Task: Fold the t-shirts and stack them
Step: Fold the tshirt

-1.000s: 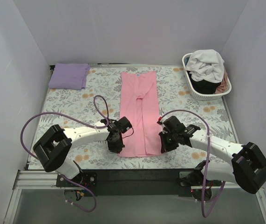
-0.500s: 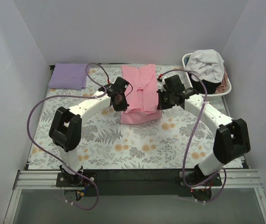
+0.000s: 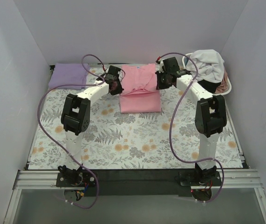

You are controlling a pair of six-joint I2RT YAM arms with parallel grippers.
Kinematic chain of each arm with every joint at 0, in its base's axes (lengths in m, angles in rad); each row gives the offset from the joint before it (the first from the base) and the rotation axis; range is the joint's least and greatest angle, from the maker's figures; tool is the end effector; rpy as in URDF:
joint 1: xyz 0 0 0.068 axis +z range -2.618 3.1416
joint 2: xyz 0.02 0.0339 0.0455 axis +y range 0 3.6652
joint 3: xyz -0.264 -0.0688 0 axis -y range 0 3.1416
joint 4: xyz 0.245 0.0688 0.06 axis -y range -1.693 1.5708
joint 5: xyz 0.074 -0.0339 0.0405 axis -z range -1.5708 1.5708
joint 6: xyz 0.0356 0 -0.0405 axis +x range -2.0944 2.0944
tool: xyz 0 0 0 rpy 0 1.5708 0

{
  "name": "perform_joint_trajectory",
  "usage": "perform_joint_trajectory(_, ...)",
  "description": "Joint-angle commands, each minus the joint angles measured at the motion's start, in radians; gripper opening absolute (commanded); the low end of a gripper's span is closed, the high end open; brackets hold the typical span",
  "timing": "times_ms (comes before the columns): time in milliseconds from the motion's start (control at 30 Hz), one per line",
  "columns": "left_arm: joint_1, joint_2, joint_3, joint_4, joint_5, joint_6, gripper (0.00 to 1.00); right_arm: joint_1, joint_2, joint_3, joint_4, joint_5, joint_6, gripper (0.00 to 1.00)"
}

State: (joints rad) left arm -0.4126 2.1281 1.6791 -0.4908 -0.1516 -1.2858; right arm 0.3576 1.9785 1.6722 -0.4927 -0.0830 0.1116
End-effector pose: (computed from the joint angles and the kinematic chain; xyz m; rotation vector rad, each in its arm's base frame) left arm 0.4335 -0.1839 0.1971 -1.1443 2.3017 -0.5008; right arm 0.4230 0.1612 0.2607 -0.3332 2.3669 0.3222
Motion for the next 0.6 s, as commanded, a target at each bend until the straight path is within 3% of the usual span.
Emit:
perform_joint_trajectory(0,0.027,0.027,0.071,0.096,0.016,0.054,0.00,-0.016,0.063,0.093,0.063,-0.008,-0.033,0.01)
perform_joint_trajectory(333,0.041,0.090,0.084,0.314,0.130,0.132,0.00,-0.045,0.131,0.109,0.160,-0.037,-0.044,0.01)
perform_joint_trajectory(567,0.041,0.076,0.041,0.382,0.112,0.157,0.00,-0.068,0.111,0.066,0.229,-0.035,-0.039,0.01)
